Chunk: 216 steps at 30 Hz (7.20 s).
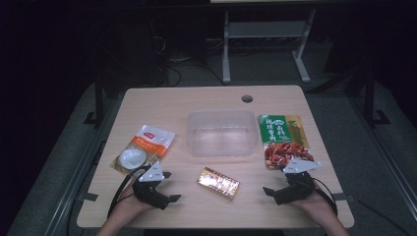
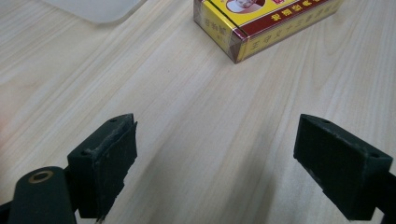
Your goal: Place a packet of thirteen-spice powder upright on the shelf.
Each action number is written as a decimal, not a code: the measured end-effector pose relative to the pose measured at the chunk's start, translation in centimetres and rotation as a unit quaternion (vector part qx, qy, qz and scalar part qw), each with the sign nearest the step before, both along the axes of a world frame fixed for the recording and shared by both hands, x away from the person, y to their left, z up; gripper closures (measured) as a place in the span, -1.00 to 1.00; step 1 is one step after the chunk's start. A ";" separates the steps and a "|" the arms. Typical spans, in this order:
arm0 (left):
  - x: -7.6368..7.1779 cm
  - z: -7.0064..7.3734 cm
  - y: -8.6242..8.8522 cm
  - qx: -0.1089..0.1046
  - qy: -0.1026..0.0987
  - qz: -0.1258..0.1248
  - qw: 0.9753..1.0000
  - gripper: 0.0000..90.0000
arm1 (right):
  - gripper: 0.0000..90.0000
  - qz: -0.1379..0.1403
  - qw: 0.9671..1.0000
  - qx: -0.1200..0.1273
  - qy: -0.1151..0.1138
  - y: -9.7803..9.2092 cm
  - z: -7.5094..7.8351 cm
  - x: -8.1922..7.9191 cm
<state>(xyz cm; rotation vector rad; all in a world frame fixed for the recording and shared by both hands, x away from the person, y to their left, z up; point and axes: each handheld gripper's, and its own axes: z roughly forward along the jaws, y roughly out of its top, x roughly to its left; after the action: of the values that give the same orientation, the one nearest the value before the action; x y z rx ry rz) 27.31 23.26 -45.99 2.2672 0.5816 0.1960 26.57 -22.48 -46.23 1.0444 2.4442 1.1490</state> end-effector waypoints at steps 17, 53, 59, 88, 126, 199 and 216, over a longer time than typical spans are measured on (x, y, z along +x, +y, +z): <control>1.2 1.9 -1.2 -0.034 0.019 -0.015 0.999 0.39 | -1.00 0.013 1.000 -0.006 -0.006 0.3 0.0 -0.2; 8.2 1.9 -9.9 -0.021 0.019 -0.066 0.997 1.00 | -1.00 0.015 1.000 -0.008 -0.005 0.0 -0.1 -0.8; 8.5 1.3 -10.0 -0.009 0.026 -0.067 0.997 1.00 | -1.00 0.016 1.000 -0.008 -0.003 0.1 -0.1 -0.7; 5.8 1.2 -7.2 0.000 0.053 -0.075 0.996 1.00 | -1.00 0.022 1.000 -0.012 -0.004 0.1 -0.2 -0.6; -2.0 1.9 -9.2 0.017 0.031 -0.072 0.997 -0.43 | -1.00 0.023 1.000 -0.015 -0.002 0.4 -0.1 -0.5; 1.2 4.0 -3.3 -0.046 0.012 -0.083 0.995 -0.28 | -0.92 0.205 0.977 0.062 -0.008 5.8 4.1 2.9; 0.5 4.2 -1.6 -0.061 0.001 -0.083 0.995 -0.28 | -0.86 0.321 0.943 0.090 -0.010 11.2 5.9 5.9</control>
<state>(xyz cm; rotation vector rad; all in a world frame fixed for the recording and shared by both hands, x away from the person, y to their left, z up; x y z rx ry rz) 27.79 21.66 -41.76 2.1840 0.3933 0.0734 32.49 -11.26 -40.32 0.2429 2.7875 1.5733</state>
